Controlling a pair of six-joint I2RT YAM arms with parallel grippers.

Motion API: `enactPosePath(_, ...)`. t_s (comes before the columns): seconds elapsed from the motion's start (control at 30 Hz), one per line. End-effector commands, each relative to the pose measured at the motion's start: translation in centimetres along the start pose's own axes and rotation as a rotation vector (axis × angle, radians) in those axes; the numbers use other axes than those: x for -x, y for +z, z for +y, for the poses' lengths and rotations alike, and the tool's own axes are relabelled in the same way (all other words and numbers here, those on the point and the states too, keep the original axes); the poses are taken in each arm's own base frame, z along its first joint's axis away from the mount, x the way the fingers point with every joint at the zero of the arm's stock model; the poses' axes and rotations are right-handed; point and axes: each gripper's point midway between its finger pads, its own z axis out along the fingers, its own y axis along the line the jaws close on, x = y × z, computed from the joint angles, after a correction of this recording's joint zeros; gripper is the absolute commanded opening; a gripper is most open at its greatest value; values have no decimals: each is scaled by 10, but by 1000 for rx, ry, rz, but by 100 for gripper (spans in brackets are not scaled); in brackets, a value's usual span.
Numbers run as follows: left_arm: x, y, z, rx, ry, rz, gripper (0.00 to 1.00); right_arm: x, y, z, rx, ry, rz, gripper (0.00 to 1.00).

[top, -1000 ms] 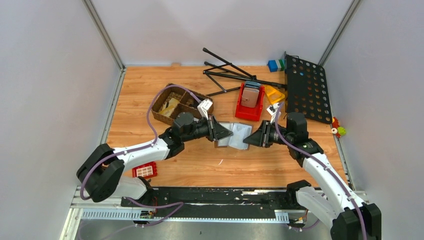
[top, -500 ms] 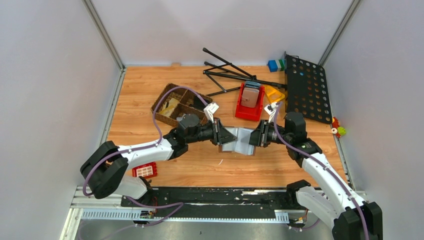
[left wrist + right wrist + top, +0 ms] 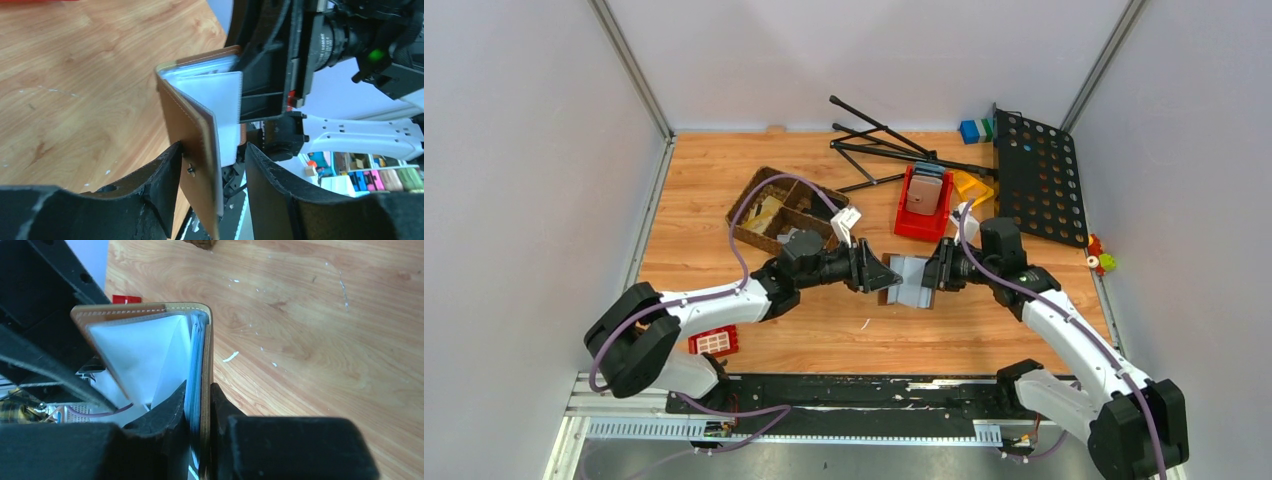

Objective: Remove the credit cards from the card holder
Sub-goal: Remove the credit card from the card holder.

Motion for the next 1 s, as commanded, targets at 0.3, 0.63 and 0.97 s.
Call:
enactPosePath(0.3, -19, 25, -25, -96, 82, 47, 70, 3, 15, -9, -110, 73, -9, 8)
enactPosePath(0.63, -36, 38, 10, 110, 183, 114, 90, 4, 16, -14, -185, 182, -13, 4)
enactPosePath(0.97, -35, 22, 67, 409, 135, 114, 89, 0, 11, -13, -186, 155, -6, 4)
